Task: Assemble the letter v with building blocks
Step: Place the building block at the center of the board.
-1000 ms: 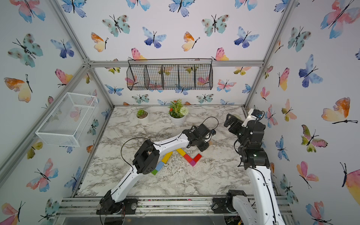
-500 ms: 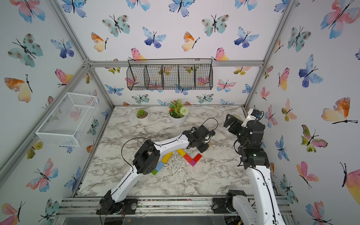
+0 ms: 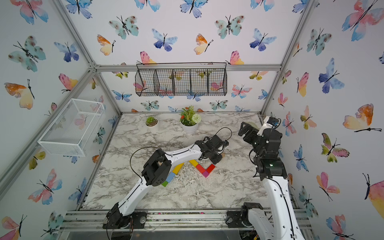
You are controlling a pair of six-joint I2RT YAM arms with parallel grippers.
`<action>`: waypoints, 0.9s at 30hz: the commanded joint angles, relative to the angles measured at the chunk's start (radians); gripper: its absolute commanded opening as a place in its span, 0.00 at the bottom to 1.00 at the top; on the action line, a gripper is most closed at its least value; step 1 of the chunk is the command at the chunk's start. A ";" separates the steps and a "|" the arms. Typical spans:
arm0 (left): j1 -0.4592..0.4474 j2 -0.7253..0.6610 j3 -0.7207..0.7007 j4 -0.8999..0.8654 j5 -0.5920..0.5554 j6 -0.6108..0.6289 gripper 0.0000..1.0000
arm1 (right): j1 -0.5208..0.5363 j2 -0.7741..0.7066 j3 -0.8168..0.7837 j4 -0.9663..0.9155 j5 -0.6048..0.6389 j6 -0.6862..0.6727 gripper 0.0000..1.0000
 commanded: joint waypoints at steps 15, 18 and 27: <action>-0.010 -0.070 -0.043 0.029 0.014 -0.027 0.50 | -0.003 0.003 -0.017 0.019 -0.004 -0.017 0.99; -0.009 -0.074 -0.045 0.032 0.008 -0.029 0.62 | -0.003 0.003 -0.016 0.016 0.003 -0.020 0.99; 0.001 -0.131 -0.045 0.083 -0.030 -0.036 0.80 | -0.002 0.055 0.041 -0.065 0.090 -0.062 0.99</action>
